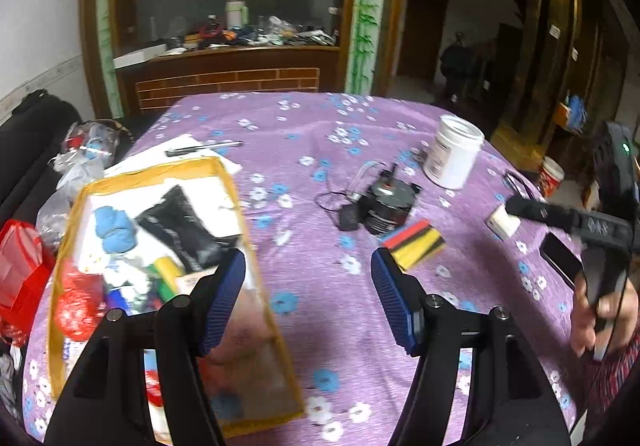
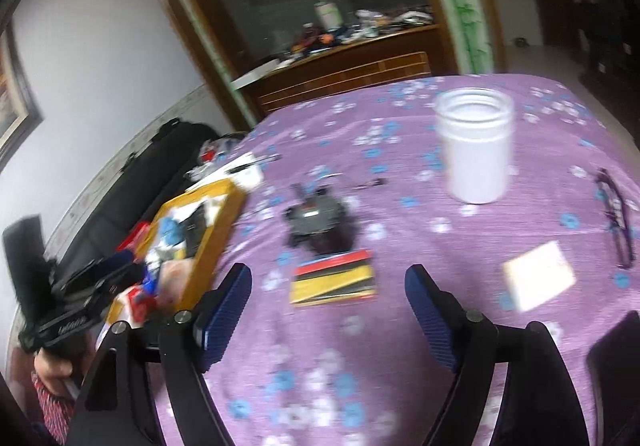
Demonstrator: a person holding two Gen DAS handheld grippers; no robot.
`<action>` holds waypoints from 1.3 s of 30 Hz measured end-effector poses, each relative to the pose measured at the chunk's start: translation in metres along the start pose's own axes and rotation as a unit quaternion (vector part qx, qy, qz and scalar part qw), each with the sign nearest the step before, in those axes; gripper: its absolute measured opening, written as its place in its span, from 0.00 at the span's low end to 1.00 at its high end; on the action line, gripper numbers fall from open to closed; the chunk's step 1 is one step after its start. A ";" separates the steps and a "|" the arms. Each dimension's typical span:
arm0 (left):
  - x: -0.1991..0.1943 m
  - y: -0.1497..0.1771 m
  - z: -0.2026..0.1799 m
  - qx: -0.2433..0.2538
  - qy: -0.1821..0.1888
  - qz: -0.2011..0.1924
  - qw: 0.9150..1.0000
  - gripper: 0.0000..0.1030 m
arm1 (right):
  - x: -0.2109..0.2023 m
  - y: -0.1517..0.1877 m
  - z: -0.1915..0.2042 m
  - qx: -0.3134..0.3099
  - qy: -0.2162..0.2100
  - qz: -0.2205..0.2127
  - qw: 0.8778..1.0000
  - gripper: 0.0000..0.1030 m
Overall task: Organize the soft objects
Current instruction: 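Move both grippers back toward the remaining items on the table, then grasp the red-yellow-black tube pack with the left gripper while the right gripper grasps the Face tissue pack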
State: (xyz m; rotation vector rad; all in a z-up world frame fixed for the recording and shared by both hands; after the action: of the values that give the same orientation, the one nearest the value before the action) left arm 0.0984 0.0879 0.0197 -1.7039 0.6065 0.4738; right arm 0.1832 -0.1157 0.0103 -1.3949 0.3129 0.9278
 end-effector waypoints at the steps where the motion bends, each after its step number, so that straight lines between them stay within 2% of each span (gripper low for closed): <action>1: 0.004 -0.001 -0.006 0.004 0.002 0.002 1.000 0.68 | 0.001 -0.001 -0.010 0.006 0.006 0.001 1.000 0.79; 3: 0.009 0.000 -0.016 0.010 0.007 0.004 1.000 0.71 | 0.006 -0.002 -0.028 0.021 0.016 0.002 1.000 0.79; 7: 0.027 0.001 -0.037 0.019 0.024 0.022 0.999 0.71 | 0.018 -0.001 -0.064 0.065 0.016 0.010 0.998 0.80; 16: 0.069 0.011 -0.075 0.025 0.057 0.061 0.996 0.71 | 0.028 -0.001 -0.121 0.122 0.062 0.009 0.990 0.85; 19: 0.079 0.015 -0.079 0.022 0.062 0.074 0.995 0.71 | 0.025 -0.004 -0.132 0.132 0.071 0.003 0.989 0.87; 23: 0.089 0.021 -0.078 0.017 0.062 0.091 0.994 0.71 | 0.016 -0.012 -0.162 0.137 0.129 -0.019 0.982 0.99; 28: 0.102 0.023 -0.074 -0.010 0.072 0.105 0.992 0.71 | 0.026 -0.006 -0.201 0.199 0.136 0.001 0.971 0.99; 32: 0.112 0.025 -0.075 -0.015 0.075 0.112 0.991 0.71 | 0.043 0.000 -0.201 0.208 0.118 0.026 0.971 0.99; 37: 0.119 0.024 -0.069 -0.023 0.075 0.115 0.990 0.71 | 0.061 0.007 -0.183 0.176 0.114 0.054 0.976 0.99; 39: 0.122 0.022 -0.063 -0.029 0.070 0.116 0.990 0.71 | 0.067 0.013 -0.170 0.166 0.090 0.072 0.979 0.99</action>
State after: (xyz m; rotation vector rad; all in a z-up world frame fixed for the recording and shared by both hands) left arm 0.1792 0.0056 -0.0584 -1.7411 0.9065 0.5424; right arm 0.2709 -0.2488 -0.0792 -1.1575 0.6820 0.8227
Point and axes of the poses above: each gripper's, at about its wrist camera, not at the fingertips, and x roughly the way its jaws point, z to its left, y to its underside, the point moved 10 cm from there along x, roughly the way its jaws point, and after that the axes turned 14 degrees about y, right-handed, at the moved point
